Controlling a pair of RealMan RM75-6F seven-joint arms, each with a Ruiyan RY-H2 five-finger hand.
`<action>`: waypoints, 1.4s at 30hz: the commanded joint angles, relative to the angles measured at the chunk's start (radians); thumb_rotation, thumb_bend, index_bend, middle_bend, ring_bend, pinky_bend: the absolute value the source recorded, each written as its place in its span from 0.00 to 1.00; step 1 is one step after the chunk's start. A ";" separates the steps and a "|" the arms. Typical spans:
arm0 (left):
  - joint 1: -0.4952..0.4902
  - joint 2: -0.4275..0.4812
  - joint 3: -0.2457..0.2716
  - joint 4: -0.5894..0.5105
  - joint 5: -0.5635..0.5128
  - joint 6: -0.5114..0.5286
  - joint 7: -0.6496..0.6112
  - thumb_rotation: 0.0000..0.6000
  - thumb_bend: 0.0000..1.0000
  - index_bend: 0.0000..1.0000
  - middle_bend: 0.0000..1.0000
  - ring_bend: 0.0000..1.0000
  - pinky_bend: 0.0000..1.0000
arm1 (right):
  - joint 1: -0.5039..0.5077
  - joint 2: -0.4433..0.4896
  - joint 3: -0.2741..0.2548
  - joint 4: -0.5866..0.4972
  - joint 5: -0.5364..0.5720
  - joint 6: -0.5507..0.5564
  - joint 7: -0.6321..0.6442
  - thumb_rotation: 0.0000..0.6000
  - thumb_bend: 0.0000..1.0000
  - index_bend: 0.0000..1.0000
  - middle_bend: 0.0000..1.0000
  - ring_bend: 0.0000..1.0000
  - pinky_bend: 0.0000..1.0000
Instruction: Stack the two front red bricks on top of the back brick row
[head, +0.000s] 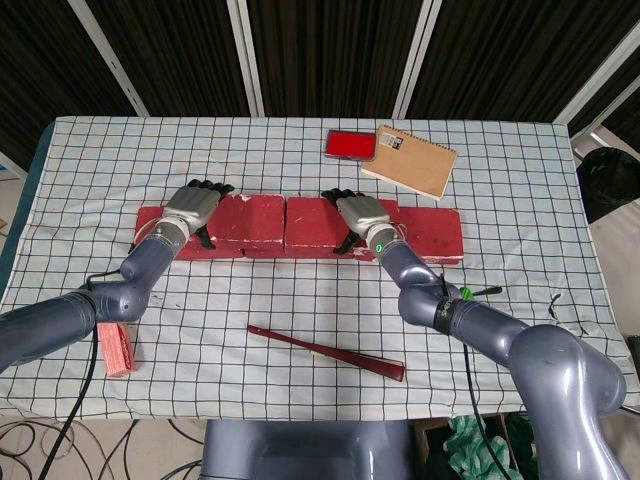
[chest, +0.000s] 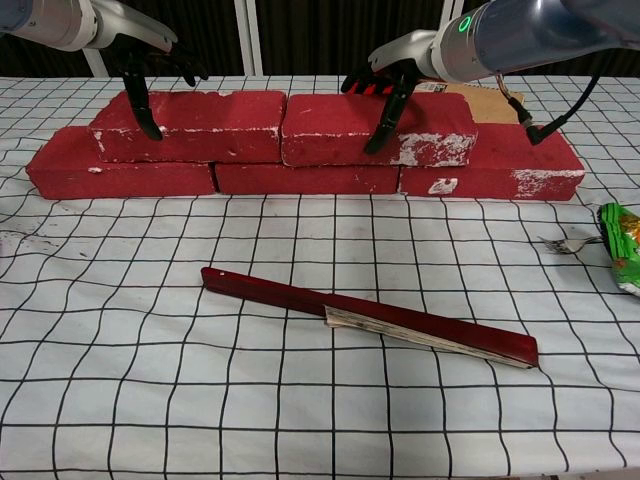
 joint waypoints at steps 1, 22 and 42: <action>0.000 -0.001 0.000 0.001 0.000 -0.001 -0.001 1.00 0.00 0.05 0.06 0.00 0.00 | 0.000 0.001 -0.001 0.000 -0.002 0.000 0.000 1.00 0.09 0.01 0.00 0.00 0.09; -0.005 -0.003 0.003 -0.003 -0.006 0.005 0.000 1.00 0.00 0.05 0.06 0.00 0.00 | 0.000 0.003 -0.006 0.002 -0.005 0.008 0.009 1.00 0.03 0.00 0.00 0.00 0.09; -0.003 0.012 0.005 -0.016 -0.008 0.014 -0.002 1.00 0.00 0.05 0.06 0.00 0.00 | 0.003 -0.008 0.001 -0.010 0.009 0.059 0.001 1.00 0.02 0.00 0.00 0.00 0.09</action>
